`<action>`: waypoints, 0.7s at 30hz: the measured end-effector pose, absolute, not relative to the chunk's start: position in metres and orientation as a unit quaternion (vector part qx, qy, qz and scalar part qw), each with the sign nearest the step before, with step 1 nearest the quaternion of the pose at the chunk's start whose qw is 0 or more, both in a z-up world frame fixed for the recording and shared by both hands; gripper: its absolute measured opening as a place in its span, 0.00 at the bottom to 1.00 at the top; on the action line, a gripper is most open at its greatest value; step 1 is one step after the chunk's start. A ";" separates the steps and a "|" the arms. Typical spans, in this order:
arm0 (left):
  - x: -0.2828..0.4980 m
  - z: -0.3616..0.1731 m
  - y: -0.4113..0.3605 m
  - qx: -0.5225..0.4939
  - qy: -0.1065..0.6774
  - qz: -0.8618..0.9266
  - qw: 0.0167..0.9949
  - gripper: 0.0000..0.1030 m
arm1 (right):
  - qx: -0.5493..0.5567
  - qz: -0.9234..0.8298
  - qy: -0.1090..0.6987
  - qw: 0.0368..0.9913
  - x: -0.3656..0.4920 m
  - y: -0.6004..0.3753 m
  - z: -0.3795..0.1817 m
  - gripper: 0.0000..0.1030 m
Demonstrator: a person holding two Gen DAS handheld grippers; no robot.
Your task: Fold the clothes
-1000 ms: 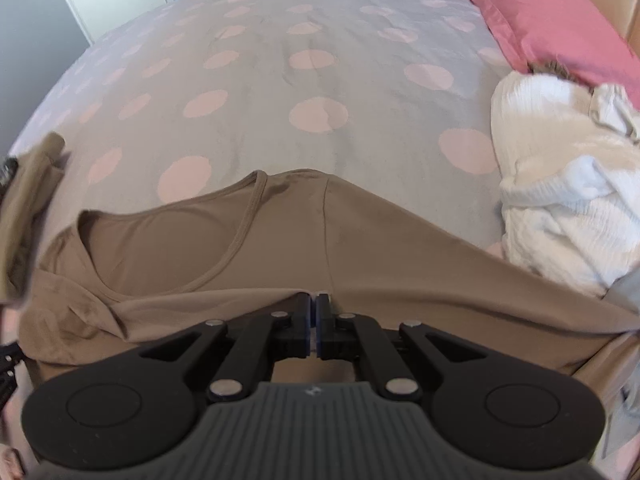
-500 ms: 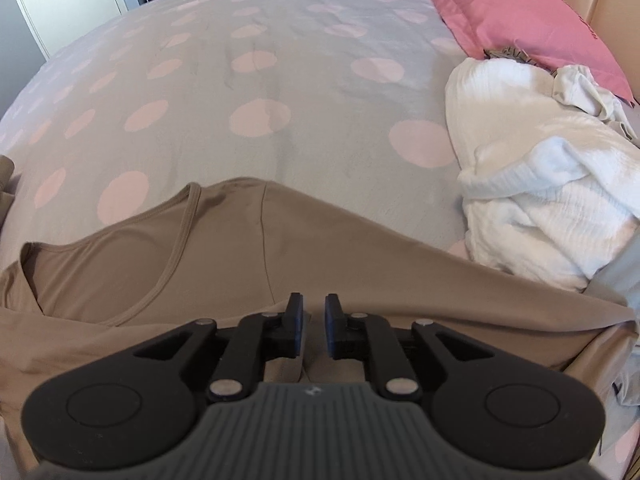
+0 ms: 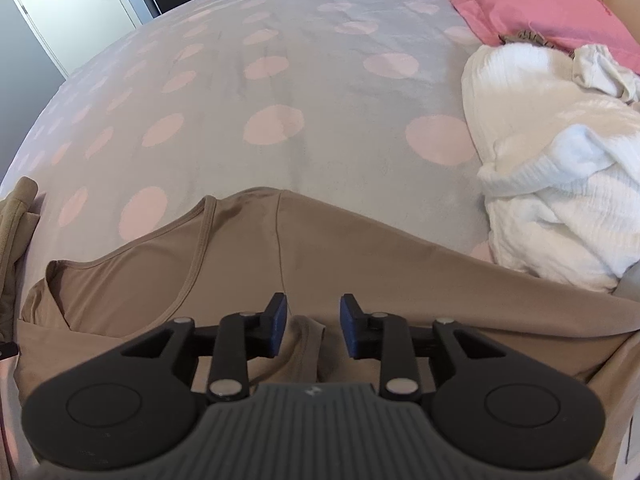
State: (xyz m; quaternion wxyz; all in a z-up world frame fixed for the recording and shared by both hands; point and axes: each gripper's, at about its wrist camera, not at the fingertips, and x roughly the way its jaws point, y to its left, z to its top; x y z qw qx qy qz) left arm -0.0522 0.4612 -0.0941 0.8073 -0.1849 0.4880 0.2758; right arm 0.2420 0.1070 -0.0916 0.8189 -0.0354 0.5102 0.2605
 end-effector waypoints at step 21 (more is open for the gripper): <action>-0.057 -0.084 0.459 -0.206 0.428 0.301 0.827 0.00 | 0.004 0.301 0.492 0.817 0.214 0.094 -0.049 0.02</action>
